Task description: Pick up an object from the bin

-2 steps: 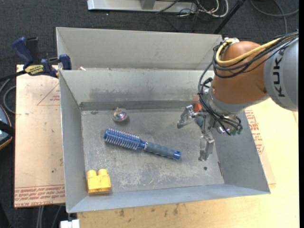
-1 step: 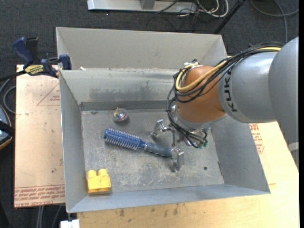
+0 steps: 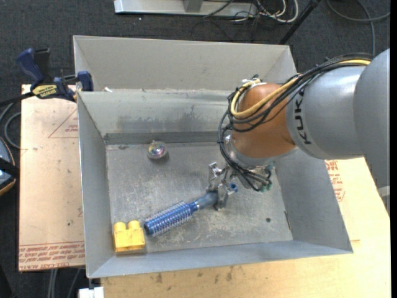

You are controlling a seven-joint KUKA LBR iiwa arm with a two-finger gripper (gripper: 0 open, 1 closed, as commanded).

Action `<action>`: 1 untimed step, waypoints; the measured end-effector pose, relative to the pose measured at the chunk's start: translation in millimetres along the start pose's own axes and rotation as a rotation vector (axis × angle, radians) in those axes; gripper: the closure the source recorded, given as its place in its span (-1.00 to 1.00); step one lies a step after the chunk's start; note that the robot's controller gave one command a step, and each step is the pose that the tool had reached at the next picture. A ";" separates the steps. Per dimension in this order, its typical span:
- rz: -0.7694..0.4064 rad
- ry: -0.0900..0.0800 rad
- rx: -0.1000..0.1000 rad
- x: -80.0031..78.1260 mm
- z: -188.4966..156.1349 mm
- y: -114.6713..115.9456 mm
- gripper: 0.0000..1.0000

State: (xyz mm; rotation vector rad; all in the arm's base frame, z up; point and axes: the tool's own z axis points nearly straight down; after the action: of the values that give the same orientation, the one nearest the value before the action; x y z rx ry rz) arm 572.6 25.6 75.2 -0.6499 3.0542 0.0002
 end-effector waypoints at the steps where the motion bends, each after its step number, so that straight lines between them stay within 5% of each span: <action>1: 0.025 0.008 0.000 -9.0 -170.3 -24.9 1.00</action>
Offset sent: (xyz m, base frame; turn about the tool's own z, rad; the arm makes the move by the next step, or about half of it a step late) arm 0.0128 -0.0197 0.1664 0.0216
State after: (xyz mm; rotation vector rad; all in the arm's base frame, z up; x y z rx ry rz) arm 587.9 5.8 245.7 -0.6133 3.0694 -0.0027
